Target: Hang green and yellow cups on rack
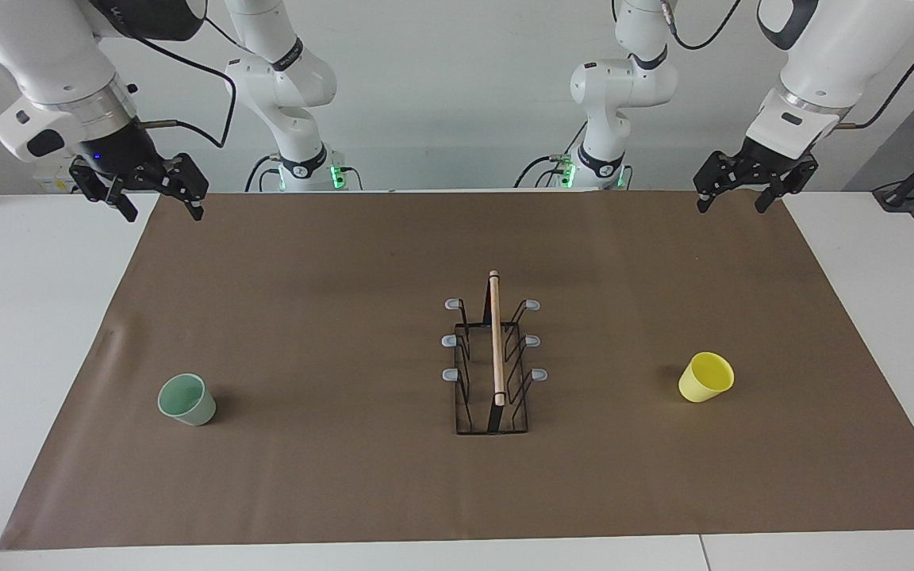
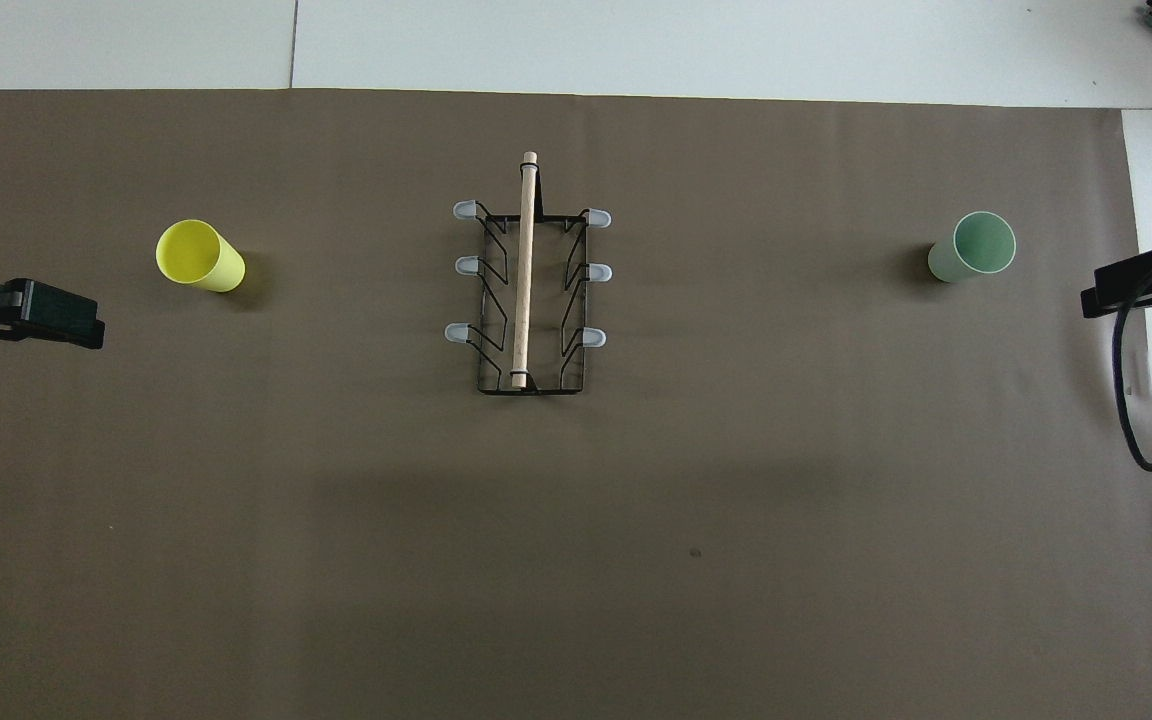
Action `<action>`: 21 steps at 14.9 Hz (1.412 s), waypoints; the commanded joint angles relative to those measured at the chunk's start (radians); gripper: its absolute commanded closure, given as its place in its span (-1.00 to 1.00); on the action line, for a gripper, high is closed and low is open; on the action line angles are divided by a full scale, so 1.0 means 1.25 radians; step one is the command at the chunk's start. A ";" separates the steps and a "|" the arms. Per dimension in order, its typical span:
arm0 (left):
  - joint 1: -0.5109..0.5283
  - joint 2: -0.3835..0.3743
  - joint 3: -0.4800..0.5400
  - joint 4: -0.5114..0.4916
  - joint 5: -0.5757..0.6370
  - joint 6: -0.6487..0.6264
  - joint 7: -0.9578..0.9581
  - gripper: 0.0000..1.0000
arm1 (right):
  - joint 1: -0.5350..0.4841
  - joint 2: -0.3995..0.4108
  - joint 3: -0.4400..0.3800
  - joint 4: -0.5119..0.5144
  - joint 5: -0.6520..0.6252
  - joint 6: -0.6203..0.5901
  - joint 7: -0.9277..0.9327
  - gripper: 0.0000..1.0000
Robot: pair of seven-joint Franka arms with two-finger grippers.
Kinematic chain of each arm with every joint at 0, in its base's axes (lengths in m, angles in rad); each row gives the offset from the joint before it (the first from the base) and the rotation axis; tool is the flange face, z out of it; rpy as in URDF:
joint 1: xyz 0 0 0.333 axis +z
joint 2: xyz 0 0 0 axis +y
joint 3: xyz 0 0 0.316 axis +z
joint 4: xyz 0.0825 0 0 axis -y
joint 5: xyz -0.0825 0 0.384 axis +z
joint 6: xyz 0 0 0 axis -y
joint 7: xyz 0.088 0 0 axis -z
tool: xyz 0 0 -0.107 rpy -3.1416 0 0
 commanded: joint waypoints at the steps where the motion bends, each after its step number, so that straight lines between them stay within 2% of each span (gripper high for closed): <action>1: -0.001 0.001 0.001 0.007 -0.010 0.009 0.034 -1.00 | -0.007 0.003 0.007 0.005 -0.011 -0.008 -0.011 -1.00; 8: -0.002 0.001 0.004 0.002 -0.006 0.027 0.035 -1.00 | -0.004 0.007 0.007 0.002 -0.012 0.001 -0.016 -1.00; 11: -0.003 0.002 0.004 -0.006 -0.003 0.039 0.033 -1.00 | 0.006 0.009 0.007 -0.017 -0.029 0.042 -0.037 -1.00; 15: -0.003 0.012 0.001 -0.008 0.000 0.049 0.027 -1.00 | 0.011 -0.002 0.013 -0.060 -0.113 0.097 -0.217 -1.00; 18: 0.012 0.062 0.005 -0.002 -0.001 0.050 0.021 -1.00 | 0.040 -0.022 0.014 -0.092 -0.182 0.098 -0.312 -1.00; 21: 0.012 0.137 0.010 0.024 -0.001 0.014 -0.051 -1.00 | 0.064 -0.026 0.014 -0.105 -0.235 0.119 -0.414 -1.00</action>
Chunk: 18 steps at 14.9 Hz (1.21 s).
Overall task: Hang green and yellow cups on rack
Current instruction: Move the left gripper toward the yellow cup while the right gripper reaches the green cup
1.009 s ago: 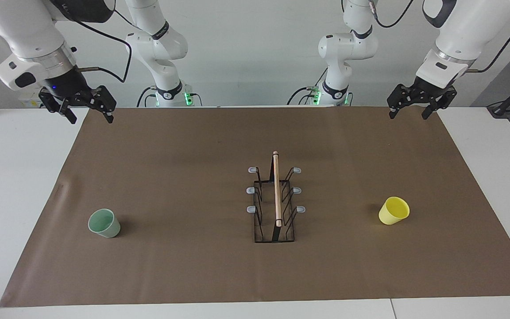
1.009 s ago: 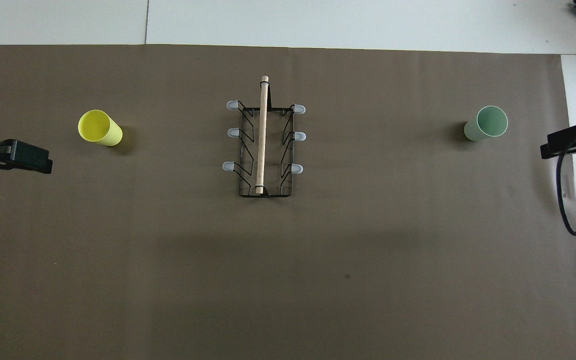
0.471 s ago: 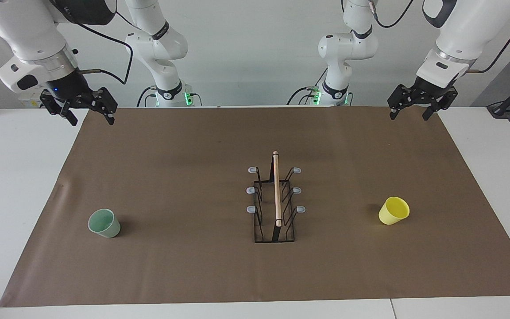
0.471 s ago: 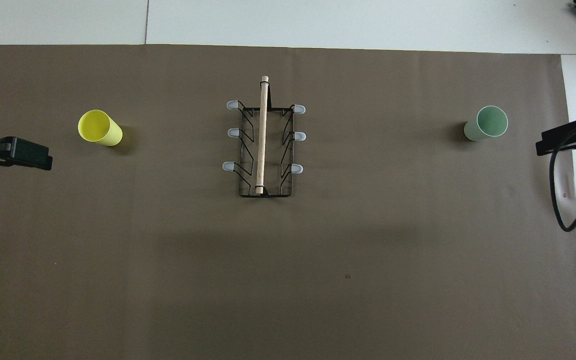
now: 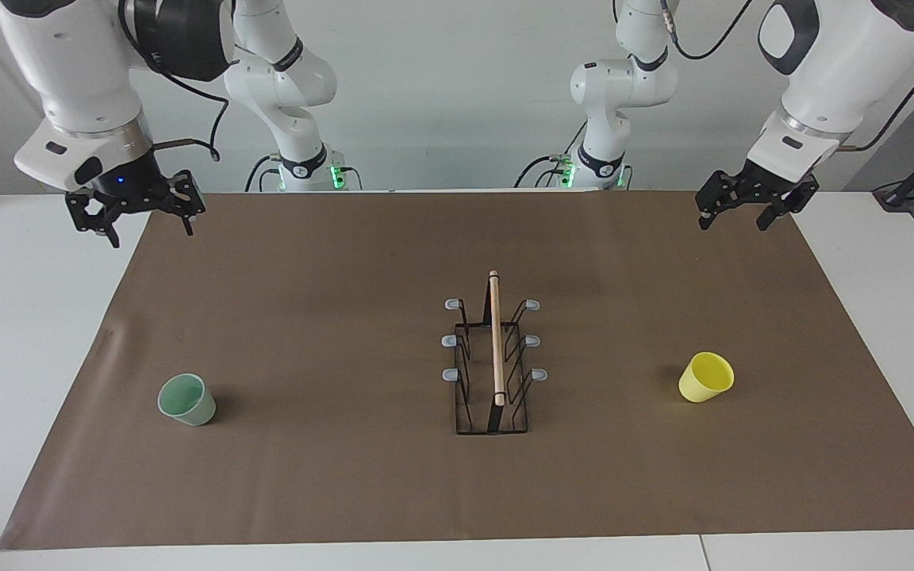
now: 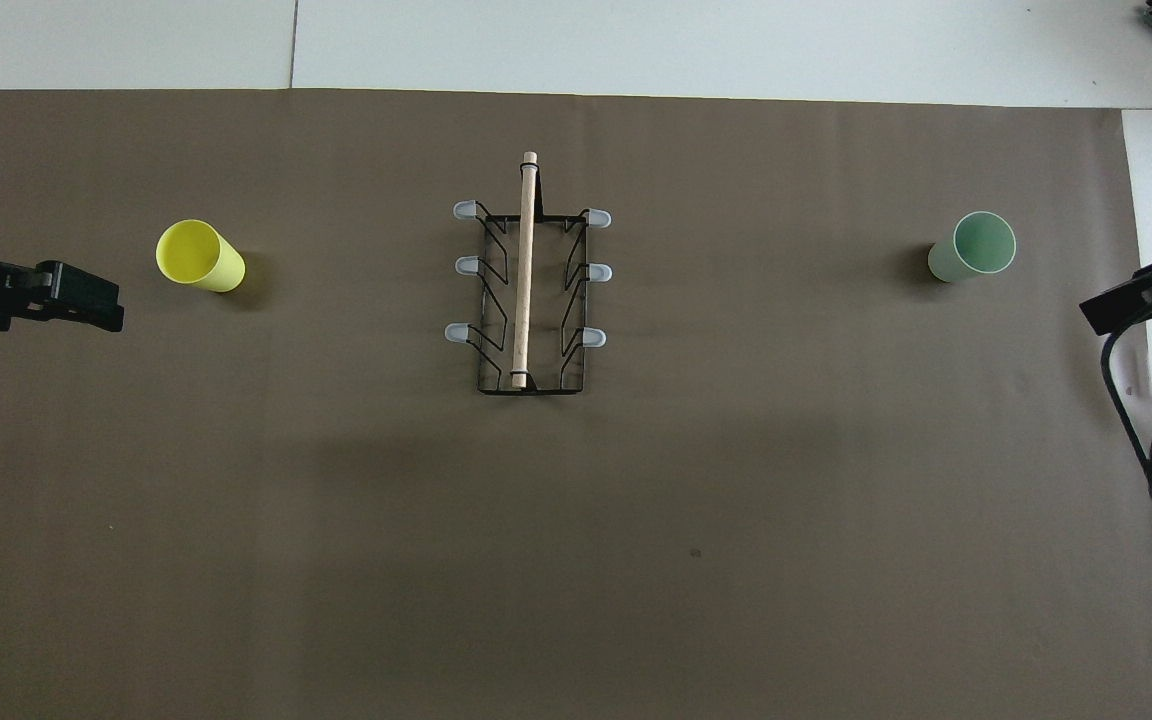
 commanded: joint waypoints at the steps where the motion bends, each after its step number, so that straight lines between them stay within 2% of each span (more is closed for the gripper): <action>1: 0.009 0.071 0.009 0.027 -0.004 -0.041 -0.042 -1.00 | 0.018 -0.030 0.006 -0.052 -0.062 0.041 -0.107 -1.00; 3: -0.002 0.114 0.086 0.030 -0.011 -0.061 -0.042 -1.00 | 0.051 -0.042 0.006 -0.074 -0.139 0.078 -0.234 -1.00; 5: -0.001 0.157 0.137 0.057 -0.042 -0.063 -0.042 -1.00 | 0.055 -0.047 0.006 -0.086 -0.149 0.085 -0.281 -1.00; 7: -0.004 0.209 0.214 0.079 -0.113 -0.093 -0.048 -1.00 | 0.053 -0.047 0.006 -0.087 -0.151 0.092 -0.347 -1.00; 9: 0.003 0.267 0.278 0.119 -0.218 -0.131 -0.113 -1.00 | 0.048 -0.050 0.006 -0.102 -0.153 0.131 -0.512 -1.00; 12: 0.015 0.330 0.360 0.143 -0.393 -0.138 -0.248 -1.00 | 0.057 -0.071 0.011 -0.179 -0.250 0.208 -0.583 -1.00; 15: 0.046 0.366 0.380 0.134 -0.541 -0.094 -0.434 -1.00 | 0.077 -0.063 0.016 -0.255 -0.332 0.310 -0.642 -1.00; 18: 0.063 0.362 0.373 0.100 -0.608 -0.016 -0.583 -1.00 | 0.104 -0.027 0.016 -0.296 -0.428 0.380 -0.721 -1.00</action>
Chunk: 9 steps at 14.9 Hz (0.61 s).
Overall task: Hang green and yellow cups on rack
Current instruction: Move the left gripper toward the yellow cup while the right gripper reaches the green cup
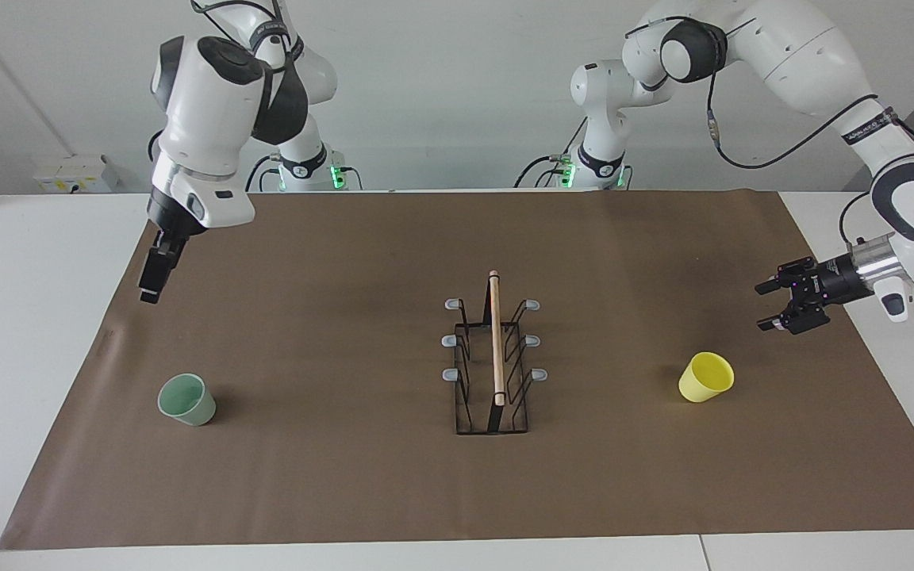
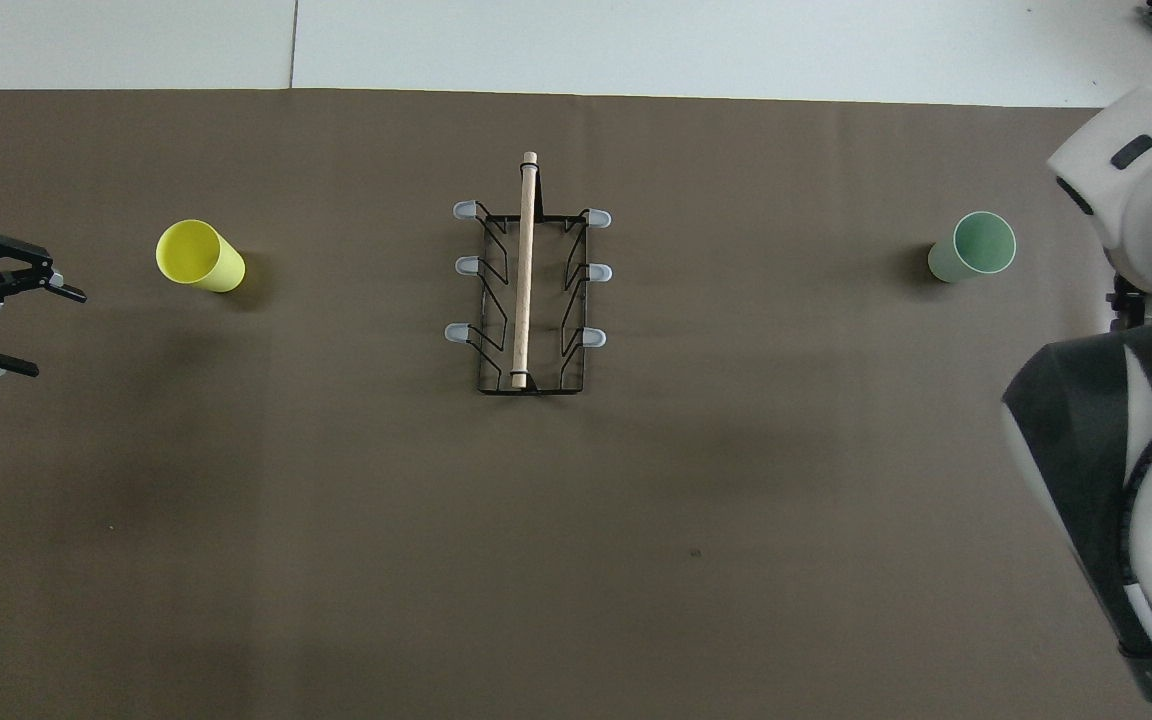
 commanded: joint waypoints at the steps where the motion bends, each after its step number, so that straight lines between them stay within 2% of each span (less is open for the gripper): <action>1: 0.015 0.007 -0.005 -0.021 -0.064 0.067 -0.157 -1.00 | 0.019 0.028 0.002 -0.046 -0.076 0.063 -0.075 -1.00; 5: 0.043 -0.021 -0.007 -0.170 -0.228 0.156 -0.186 -1.00 | 0.042 0.109 0.001 -0.063 -0.149 0.118 -0.044 -1.00; 7: 0.071 -0.020 -0.030 -0.195 -0.274 0.162 -0.184 -1.00 | 0.042 0.143 0.001 -0.103 -0.231 0.165 0.019 -1.00; 9: 0.117 -0.026 -0.076 -0.245 -0.339 0.174 -0.187 -1.00 | 0.035 0.148 0.001 -0.164 -0.303 0.212 0.131 -1.00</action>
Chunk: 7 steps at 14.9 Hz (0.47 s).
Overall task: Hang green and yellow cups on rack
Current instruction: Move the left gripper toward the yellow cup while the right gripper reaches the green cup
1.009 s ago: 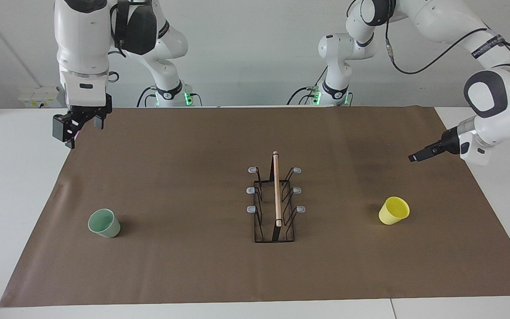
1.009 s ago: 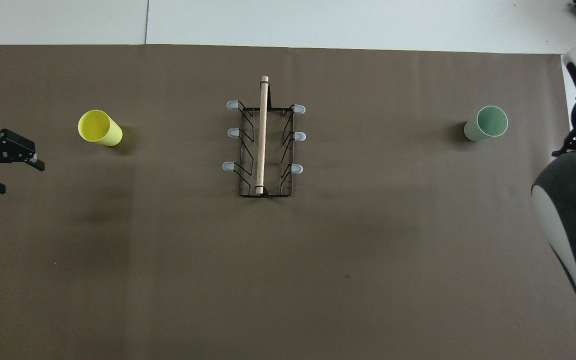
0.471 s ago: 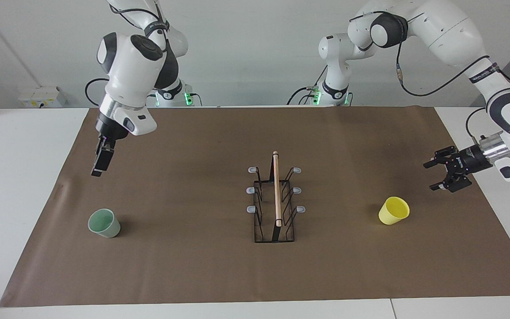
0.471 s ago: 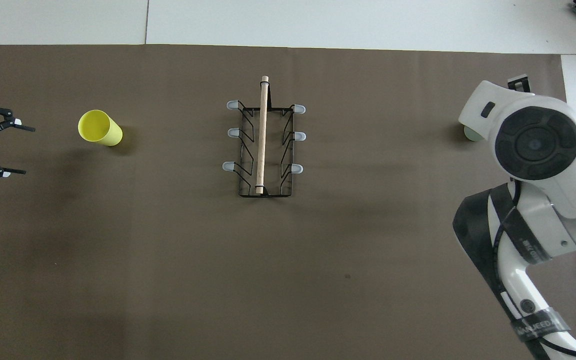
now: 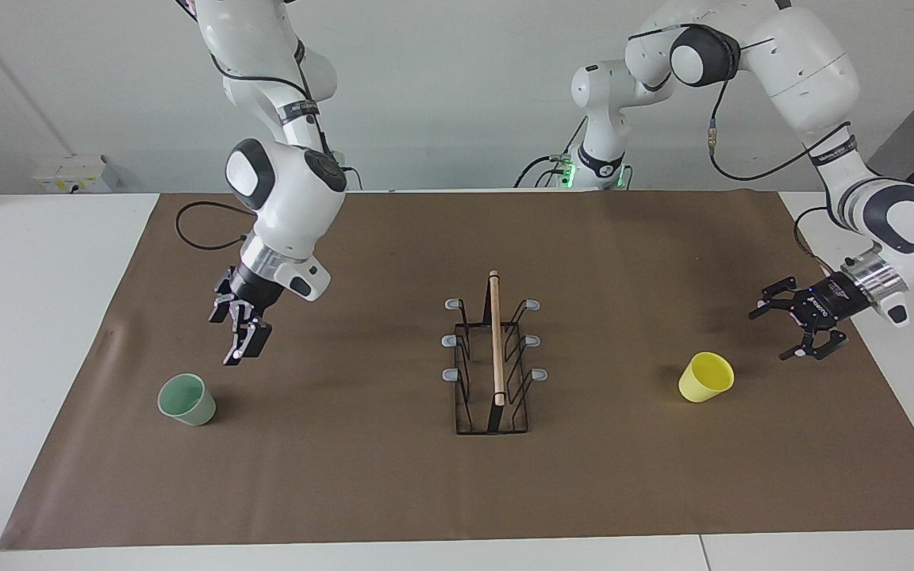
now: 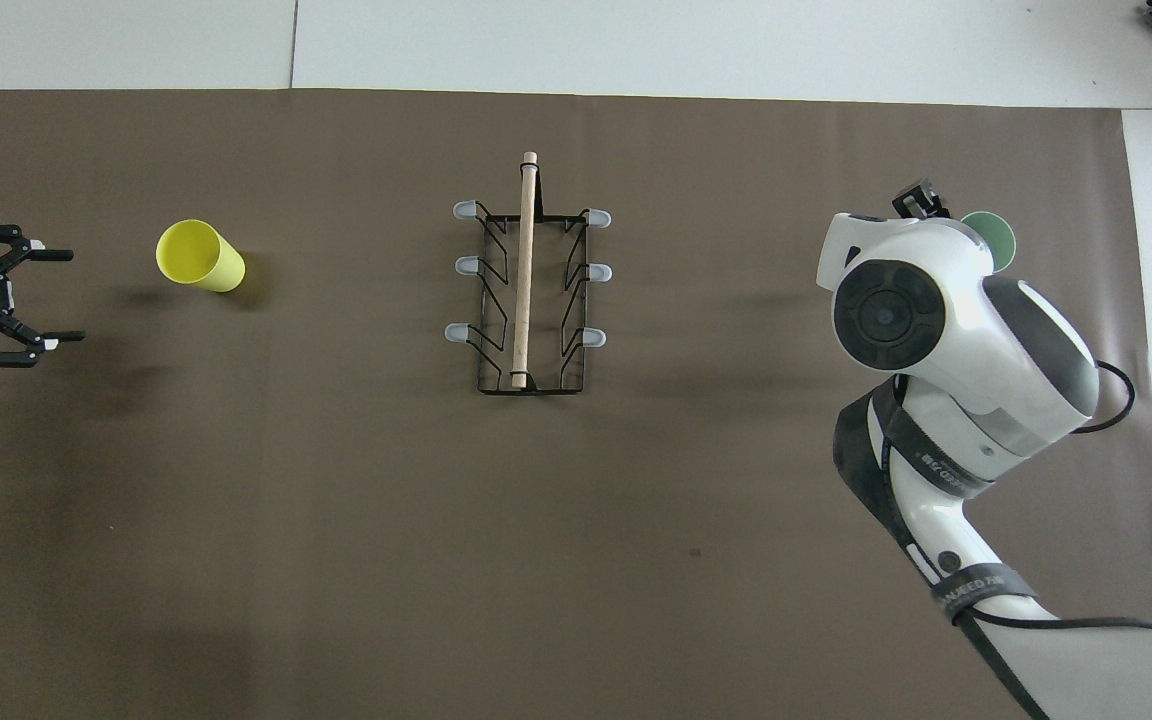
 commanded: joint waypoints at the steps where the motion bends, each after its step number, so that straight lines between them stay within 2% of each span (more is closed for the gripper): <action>1: 0.067 -0.040 -0.077 -0.099 -0.088 0.052 -0.012 -1.00 | -0.009 0.004 0.000 -0.080 -0.100 0.053 0.130 -1.00; 7: 0.188 -0.065 -0.241 -0.193 -0.197 0.168 0.005 -1.00 | -0.008 0.115 0.000 -0.087 -0.277 0.051 0.352 -1.00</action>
